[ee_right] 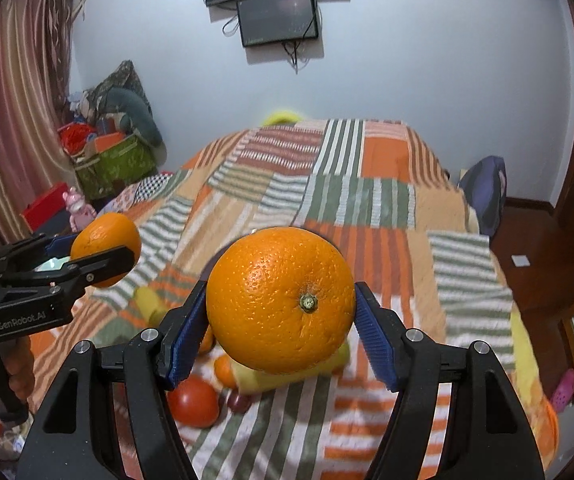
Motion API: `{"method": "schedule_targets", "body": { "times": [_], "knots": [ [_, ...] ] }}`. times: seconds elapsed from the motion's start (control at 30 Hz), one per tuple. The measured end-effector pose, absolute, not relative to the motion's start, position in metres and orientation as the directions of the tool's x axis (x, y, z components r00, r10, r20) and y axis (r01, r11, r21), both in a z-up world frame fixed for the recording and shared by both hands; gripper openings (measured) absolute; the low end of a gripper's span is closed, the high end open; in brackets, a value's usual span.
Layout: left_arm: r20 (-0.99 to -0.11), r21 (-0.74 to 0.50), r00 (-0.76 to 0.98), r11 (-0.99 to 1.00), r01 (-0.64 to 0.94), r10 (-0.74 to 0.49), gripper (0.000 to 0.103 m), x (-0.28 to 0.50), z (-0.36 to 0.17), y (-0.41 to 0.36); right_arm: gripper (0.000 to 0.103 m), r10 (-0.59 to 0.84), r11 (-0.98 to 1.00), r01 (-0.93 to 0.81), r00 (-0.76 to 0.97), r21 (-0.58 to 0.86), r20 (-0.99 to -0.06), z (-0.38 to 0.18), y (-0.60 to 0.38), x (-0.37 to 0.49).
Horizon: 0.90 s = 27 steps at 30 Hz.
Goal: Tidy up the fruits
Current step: 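Grasp the large orange with the right gripper and lift it toward the plate, then lower the orange onto the plate and open the right gripper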
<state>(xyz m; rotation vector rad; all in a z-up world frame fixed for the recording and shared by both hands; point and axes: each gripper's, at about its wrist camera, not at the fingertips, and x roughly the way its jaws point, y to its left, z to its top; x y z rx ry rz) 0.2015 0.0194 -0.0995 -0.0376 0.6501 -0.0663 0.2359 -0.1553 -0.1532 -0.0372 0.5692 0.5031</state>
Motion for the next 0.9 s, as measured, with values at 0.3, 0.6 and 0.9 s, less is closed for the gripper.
{"method": "schedule_targets", "body": {
  "times": [0.3, 0.6, 0.9],
  "knots": [
    [-0.607, -0.071, 0.792, 0.997, 0.022, -0.061, 0.065, 0.241, -0.102, 0.026, 0.067, 0.421, 0.893, -0.440, 0.751, 0.091, -0.508, -0.151, -0.150, 0.264],
    [-0.677, -0.065, 0.734, 0.998, 0.011, -0.052, 0.065, 0.291, -0.135, 0.030, 0.067, 0.406, 0.891, -0.451, 0.733, 0.057, -0.546, -0.164, -0.136, 0.295],
    [-0.751, -0.020, 0.660, 1.000, 0.004, -0.017, 0.065, 0.333, -0.176, 0.035, 0.067, 0.399, 0.879, -0.476, 0.690, 0.036, -0.604, -0.187, -0.120, 0.327]
  ]
}}
